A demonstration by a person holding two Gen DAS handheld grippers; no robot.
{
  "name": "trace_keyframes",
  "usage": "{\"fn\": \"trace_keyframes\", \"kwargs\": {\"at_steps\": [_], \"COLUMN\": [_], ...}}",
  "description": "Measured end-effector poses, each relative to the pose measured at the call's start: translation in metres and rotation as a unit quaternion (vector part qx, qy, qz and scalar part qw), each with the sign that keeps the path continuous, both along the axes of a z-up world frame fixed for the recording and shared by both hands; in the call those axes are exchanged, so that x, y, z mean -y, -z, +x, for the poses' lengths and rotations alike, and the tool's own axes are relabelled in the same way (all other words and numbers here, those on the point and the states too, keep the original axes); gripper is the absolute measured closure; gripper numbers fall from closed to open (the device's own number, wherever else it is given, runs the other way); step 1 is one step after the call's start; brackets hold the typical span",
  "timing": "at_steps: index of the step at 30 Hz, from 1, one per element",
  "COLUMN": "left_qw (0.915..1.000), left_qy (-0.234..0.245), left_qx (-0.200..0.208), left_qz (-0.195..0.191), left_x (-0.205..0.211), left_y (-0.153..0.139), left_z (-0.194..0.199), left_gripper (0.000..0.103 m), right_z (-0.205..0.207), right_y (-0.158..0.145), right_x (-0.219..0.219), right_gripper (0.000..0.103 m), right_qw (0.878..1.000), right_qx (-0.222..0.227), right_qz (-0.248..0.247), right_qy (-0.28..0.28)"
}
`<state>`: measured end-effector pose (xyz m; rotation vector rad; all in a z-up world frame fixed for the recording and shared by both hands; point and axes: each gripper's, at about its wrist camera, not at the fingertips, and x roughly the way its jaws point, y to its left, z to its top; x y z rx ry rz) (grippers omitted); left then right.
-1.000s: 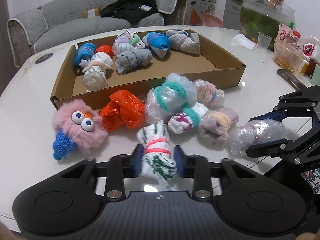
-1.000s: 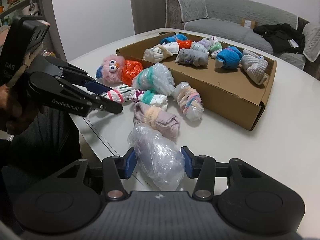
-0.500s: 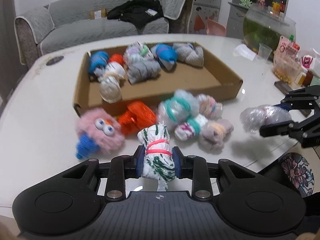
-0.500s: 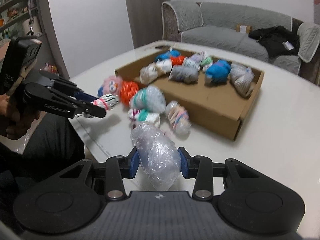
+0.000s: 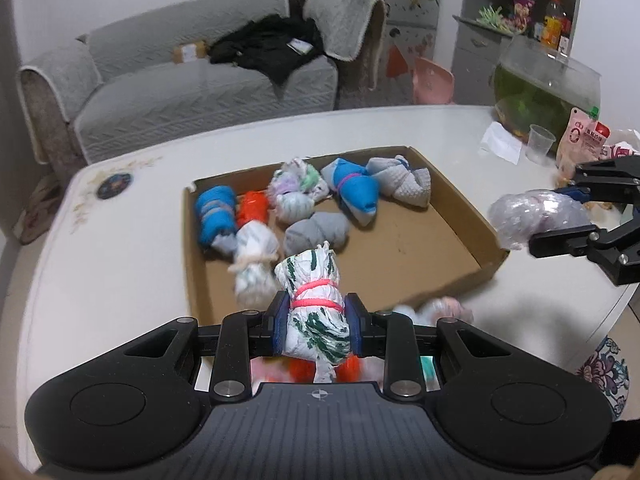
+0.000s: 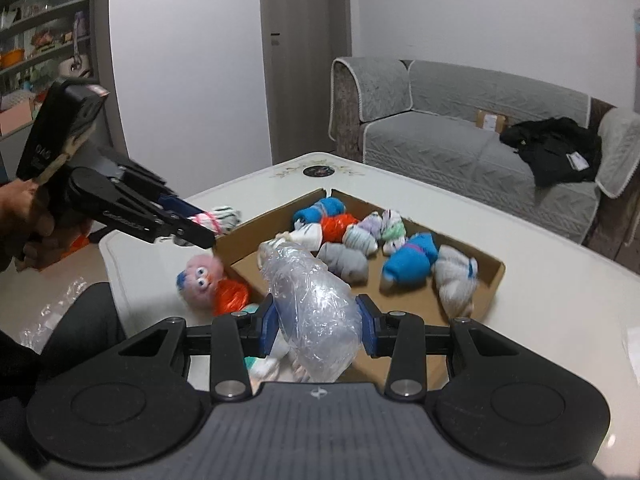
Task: Organize objects
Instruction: 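Carry both bundles into the tray and open both tools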
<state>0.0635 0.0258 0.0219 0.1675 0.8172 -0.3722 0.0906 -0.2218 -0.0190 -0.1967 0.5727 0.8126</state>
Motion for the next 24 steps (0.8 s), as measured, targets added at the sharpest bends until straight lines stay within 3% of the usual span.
{"fn": "trace_keyframes", "kwargs": {"at_steps": [7, 11, 17, 24], "left_qw": [0.9978, 0.9956, 0.992, 0.9899], "left_qy": [0.018, 0.019, 0.008, 0.014], "left_qx": [-0.064, -0.088, -0.091, -0.106], "left_qz": [0.003, 0.026, 0.087, 0.094], "left_x": [0.012, 0.015, 0.008, 0.0], "left_y": [0.033, 0.056, 0.069, 0.078], "left_z": [0.058, 0.076, 0.083, 0.085], "left_gripper": [0.067, 0.067, 0.067, 0.067], "right_z": [0.055, 0.081, 0.102, 0.107], "right_y": [0.011, 0.031, 0.058, 0.076], "right_x": [-0.042, -0.069, -0.093, -0.119], "right_gripper": [0.066, 0.066, 0.066, 0.066], "right_qw": [0.999, 0.997, 0.993, 0.99], "right_qx": [-0.018, -0.042, -0.082, -0.1], "right_qz": [-0.023, -0.041, -0.064, -0.083], "right_qy": [-0.032, -0.045, -0.051, -0.062]}}
